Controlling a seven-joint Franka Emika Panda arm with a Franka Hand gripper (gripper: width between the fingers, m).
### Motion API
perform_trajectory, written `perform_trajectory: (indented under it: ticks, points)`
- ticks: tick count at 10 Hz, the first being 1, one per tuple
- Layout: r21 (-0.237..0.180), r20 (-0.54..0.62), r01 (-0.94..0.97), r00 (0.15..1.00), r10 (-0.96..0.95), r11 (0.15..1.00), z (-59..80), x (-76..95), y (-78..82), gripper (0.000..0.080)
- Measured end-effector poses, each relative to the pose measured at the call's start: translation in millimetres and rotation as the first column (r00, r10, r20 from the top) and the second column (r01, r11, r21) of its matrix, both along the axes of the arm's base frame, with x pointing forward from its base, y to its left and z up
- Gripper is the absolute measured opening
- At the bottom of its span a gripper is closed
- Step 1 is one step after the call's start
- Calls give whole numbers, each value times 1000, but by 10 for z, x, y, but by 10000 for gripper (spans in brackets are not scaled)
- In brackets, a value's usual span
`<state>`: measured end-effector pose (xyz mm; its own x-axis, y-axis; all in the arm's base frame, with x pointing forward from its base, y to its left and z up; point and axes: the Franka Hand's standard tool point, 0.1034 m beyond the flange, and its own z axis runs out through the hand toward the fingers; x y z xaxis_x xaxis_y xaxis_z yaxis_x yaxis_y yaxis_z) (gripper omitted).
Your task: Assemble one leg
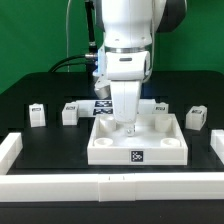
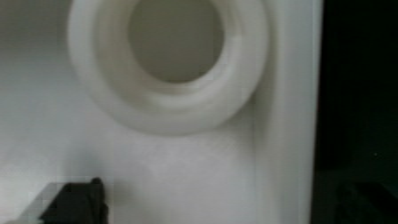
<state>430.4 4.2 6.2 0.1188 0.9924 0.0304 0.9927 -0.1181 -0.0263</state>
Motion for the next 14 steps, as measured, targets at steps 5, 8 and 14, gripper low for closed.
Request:
perform_trajectory:
  ticks: [5,8,14]
  points:
    - [0,0,7,1000,-7,1000,-4,8,13,425]
    - [0,1,8,1000,-8,1000,-3,12,11,55]
    - [0,0,6,1000,-6,1000,-2,22,12,55]
